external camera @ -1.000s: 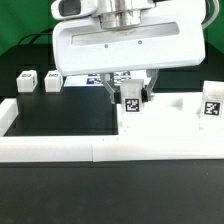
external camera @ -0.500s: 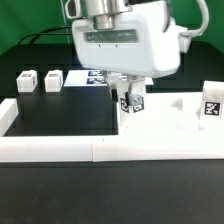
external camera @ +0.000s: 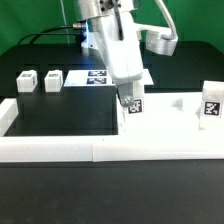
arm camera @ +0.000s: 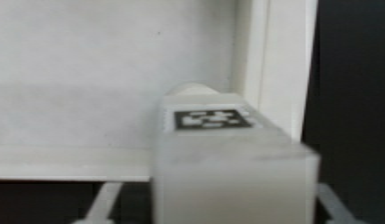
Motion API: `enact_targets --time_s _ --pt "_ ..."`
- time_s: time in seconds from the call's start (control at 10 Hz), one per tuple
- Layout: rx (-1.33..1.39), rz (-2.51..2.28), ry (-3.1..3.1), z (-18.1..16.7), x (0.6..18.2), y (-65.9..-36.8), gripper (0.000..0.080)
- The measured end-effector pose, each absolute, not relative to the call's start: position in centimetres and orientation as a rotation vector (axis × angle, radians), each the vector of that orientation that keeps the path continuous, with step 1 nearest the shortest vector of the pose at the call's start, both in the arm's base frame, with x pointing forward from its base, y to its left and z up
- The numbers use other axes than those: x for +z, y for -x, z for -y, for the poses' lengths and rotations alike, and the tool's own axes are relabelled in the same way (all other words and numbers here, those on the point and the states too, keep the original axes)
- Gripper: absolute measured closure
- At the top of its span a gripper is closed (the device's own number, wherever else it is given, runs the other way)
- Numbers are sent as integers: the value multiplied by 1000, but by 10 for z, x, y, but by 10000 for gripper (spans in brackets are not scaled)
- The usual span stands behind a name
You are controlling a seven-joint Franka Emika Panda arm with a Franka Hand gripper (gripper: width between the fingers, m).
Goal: Assemble square table
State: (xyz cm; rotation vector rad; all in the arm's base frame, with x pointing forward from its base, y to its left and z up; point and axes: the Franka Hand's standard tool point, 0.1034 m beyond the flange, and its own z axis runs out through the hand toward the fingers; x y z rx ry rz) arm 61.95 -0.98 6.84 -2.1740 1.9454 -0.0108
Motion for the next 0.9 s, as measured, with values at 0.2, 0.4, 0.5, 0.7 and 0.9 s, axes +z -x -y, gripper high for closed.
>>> enact_targets --time_s 0.2,0.4,0.5,0.7,0.9 --pt "-32 -1638 2446 1 69 -620 295" --pt "-25 -1383 2597 -2 68 -618 159" --pt "-37 -1271 2656 -2 68 -618 159" --pt "-63 -1000 2785 -2 68 -618 151" --pt "-130 -418 2979 -3 70 -622 151"
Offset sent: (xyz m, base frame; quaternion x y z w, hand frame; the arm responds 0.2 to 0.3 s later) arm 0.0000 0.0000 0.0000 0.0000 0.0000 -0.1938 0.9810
